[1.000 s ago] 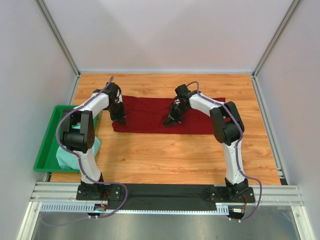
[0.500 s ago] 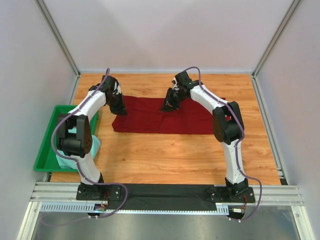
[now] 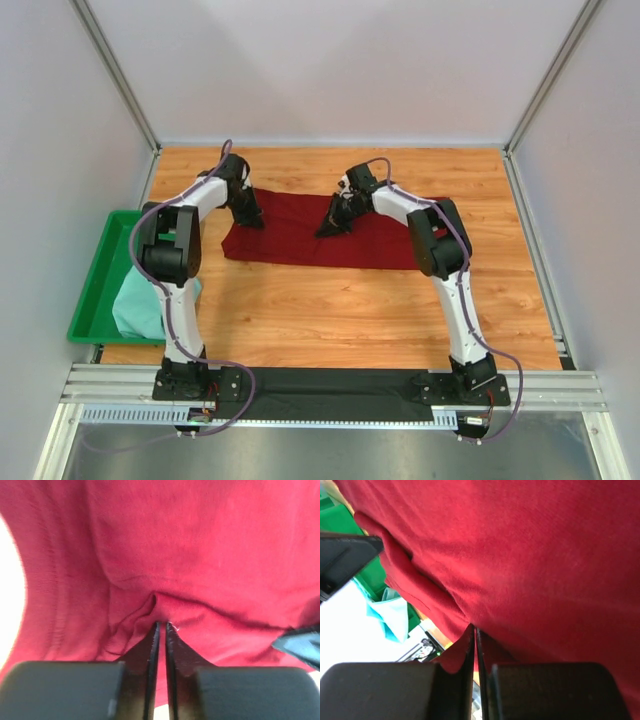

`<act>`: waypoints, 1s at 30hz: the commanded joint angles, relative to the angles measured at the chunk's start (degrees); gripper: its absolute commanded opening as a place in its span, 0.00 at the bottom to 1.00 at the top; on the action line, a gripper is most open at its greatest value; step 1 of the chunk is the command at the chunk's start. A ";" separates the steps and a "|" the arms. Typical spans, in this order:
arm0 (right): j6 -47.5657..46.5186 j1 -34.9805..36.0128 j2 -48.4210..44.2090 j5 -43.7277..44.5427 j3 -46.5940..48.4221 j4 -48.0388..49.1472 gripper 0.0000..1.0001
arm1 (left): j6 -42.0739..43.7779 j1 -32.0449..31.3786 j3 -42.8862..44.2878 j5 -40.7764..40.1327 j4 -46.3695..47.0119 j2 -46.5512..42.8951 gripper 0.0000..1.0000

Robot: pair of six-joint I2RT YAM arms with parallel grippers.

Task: Fold and stack the t-shirts
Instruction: Fold the tshirt

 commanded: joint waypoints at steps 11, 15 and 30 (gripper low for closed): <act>-22.81 -8.35 -15.23 24.68 9.05 -18.43 0.59 | -9.01 -9.14 2.18 -28.65 -8.34 -17.83 0.48; -29.84 -10.12 -16.66 34.55 8.59 -19.03 0.80 | -16.94 -11.43 5.25 -30.68 -11.76 -15.30 0.55; -38.83 -13.90 -7.52 34.20 9.06 -18.77 0.85 | -31.46 -17.50 21.68 -28.65 -22.05 6.66 0.59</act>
